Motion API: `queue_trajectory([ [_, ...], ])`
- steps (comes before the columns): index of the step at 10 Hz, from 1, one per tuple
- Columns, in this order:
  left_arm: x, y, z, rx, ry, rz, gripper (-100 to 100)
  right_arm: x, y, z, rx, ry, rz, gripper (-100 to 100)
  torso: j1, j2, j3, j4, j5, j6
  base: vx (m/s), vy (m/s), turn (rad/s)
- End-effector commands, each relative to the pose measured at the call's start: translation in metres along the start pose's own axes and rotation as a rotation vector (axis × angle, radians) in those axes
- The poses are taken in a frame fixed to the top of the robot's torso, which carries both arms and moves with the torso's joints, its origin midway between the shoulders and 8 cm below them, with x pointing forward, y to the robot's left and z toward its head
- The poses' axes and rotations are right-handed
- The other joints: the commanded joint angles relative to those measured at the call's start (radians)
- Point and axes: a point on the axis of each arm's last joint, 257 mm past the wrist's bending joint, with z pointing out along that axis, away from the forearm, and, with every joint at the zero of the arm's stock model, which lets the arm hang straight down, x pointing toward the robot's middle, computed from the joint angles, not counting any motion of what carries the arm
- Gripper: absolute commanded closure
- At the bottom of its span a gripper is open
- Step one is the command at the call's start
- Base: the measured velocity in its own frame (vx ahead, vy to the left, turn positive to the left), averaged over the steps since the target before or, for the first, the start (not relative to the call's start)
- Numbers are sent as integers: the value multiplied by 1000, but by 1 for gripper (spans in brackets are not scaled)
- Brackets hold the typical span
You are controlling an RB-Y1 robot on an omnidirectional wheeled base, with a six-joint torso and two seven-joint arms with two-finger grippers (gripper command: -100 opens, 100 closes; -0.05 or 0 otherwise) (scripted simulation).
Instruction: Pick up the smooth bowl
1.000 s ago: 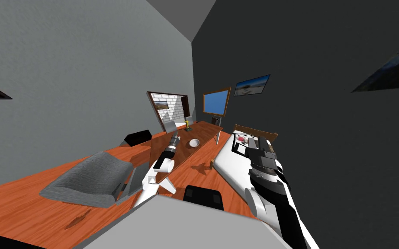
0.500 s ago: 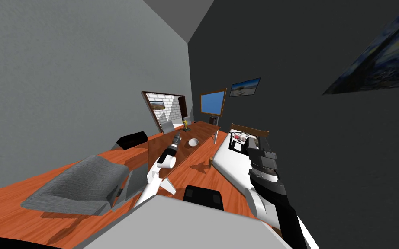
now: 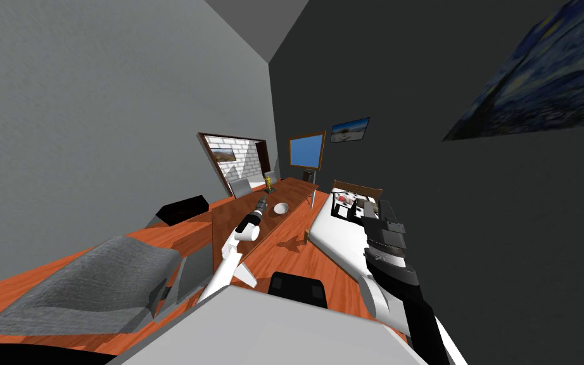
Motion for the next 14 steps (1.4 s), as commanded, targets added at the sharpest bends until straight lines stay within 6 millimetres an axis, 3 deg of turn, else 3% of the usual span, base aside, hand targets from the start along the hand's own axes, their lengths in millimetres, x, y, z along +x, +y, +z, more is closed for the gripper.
queue_trajectory([
  [1, 1, 12, 4, -46, 8, 3, -100, 0, 0, 0, 0, 0, 0, 0, 0, 0, 0, 0, 0, 0, -28, 40, -71],
  [7, 6, 68, 28, -232, 47, 9, -100, 0, 0, 0, 0, 0, 0, 0, 0, -2, -1, 0, 0, 0, -5, 34, -116],
  [14, 4, 143, 33, -474, 81, 3, -100, 0, 0, 0, 0, 0, 0, 0, -1, -4, -2, -1, 0, -1, 20, 37, -98],
])
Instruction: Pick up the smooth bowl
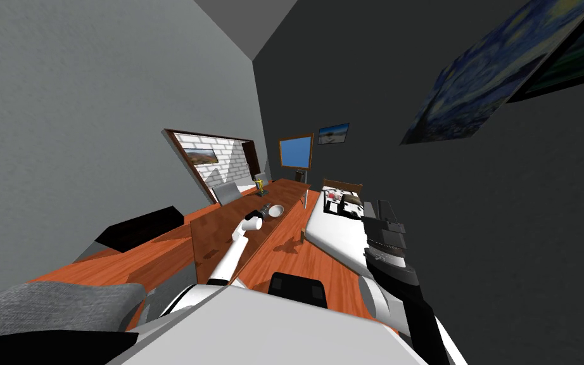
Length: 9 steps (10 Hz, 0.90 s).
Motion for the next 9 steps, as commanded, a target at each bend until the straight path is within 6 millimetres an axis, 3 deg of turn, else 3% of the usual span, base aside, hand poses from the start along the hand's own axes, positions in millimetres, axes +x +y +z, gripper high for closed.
queue_trajectory([
  [1, 0, 12, 3, -37, 4, -2, -100, 0, 0, 0, 0, 0, 0, 0, 0, 0, 0, 0, 0, 0, 25, 31, -67],
  [9, -11, 79, 20, -282, 28, -24, -100, 0, 0, 0, 0, 0, 0, 0, -1, 0, 0, 0, 0, 0, 27, 31, -94],
])
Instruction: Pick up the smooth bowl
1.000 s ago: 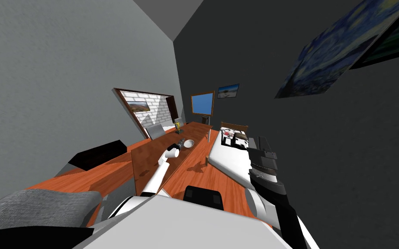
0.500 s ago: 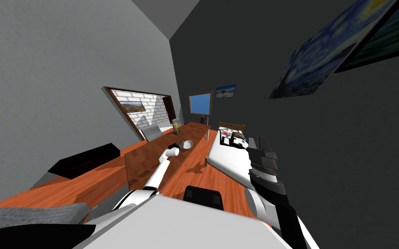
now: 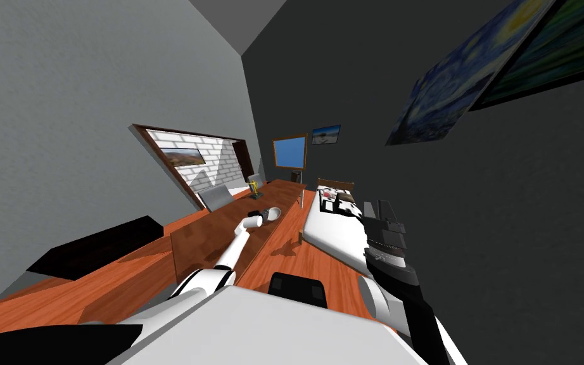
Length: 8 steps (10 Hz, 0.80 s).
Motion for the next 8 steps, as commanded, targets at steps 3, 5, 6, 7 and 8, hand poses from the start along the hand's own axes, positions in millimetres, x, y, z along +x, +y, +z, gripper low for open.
queue_trajectory([
  [3, -9, 38, 8, -128, 10, -17, -100, 0, 0, 0, 0, 0, 0, 0, 1, 0, 0, 0, 0, -1, 42, 42, -82],
  [5, -12, 49, 9, -168, 13, -22, -100, 0, 0, 0, 0, 0, 0, 0, 0, 0, 0, 0, 0, 0, 32, 28, -89],
  [6, -13, 59, 10, -201, 15, -26, -100, 0, 0, 0, 0, 0, 0, 0, -1, 0, 0, 0, 0, -1, 24, 14, -47],
  [7, -15, 71, 10, -238, 18, -31, -100, 0, 0, 0, 0, 0, 0, 0, -1, 1, 0, 0, 0, 0, 31, 20, -100],
  [8, -16, 82, 10, -269, 21, -35, -100, 0, 0, 0, 0, 0, 0, 0, -1, 0, 0, 0, 0, 0, 42, 22, -102],
])
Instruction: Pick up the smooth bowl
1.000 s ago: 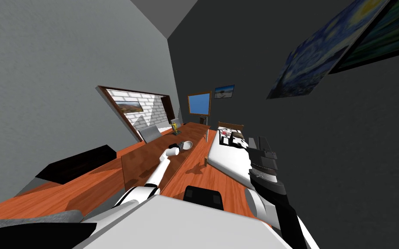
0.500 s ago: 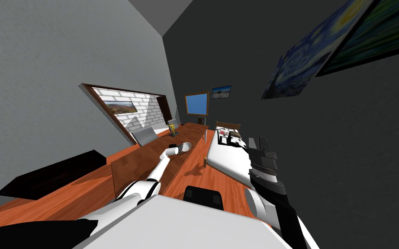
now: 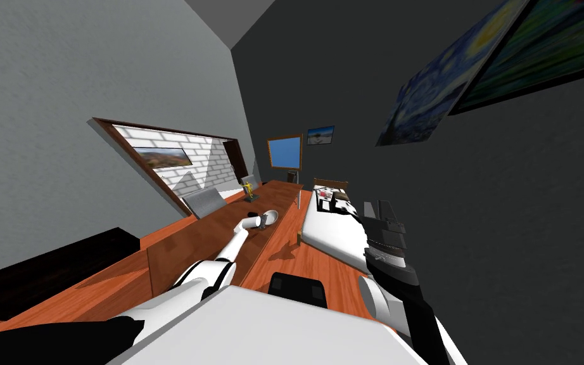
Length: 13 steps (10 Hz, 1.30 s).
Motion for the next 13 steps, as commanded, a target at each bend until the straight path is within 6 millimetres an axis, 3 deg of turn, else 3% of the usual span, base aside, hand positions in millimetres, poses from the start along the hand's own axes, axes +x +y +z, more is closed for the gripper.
queue_trajectory([
  [1, -1, 19, 4, -51, 6, -8, -100, 0, 0, 0, 0, 0, 0, 0, 0, 0, 0, 0, 0, 0, 49, 15, -83],
  [2, 1, 41, 7, -99, 12, -15, -100, 0, 0, 0, 0, 0, 0, 0, 0, -1, 0, 0, 0, 0, 63, 4, -76],
  [4, -1, 36, 5, -92, 12, -15, -100, 0, 0, 0, 0, 0, 0, 0, -1, -1, 0, 0, 0, 0, 30, -1, -7],
  [5, -1, 37, 6, -93, 12, -14, 0, 0, 0, 0, 0, 0, 0, 0, -2, 1, 0, 0, 0, 0, 0, 0, 0],
  [6, -2, 44, 10, -92, 3, -28, -100, 0, 0, 0, 0, 0, 0, 0, -2, 2, 1, 0, 0, 0, 16, 24, -102],
  [9, -2, 49, 13, -93, -3, -36, -100, 0, 0, 0, 0, 0, 0, 0, 1, 1, 1, 0, 0, 0, 16, 38, -80],
  [10, -2, 49, 13, -91, -4, -37, 100, 0, 0, 0, 0, 0, 0, 0, 0, 2, 1, 0, 0, 0, 0, 0, 0],
  [13, -2, 49, 13, -92, -3, -37, 100, 0, 0, 0, 0, 0, 0, 0, -2, 2, 1, 1, -1, -1, 1, 0, -4],
])
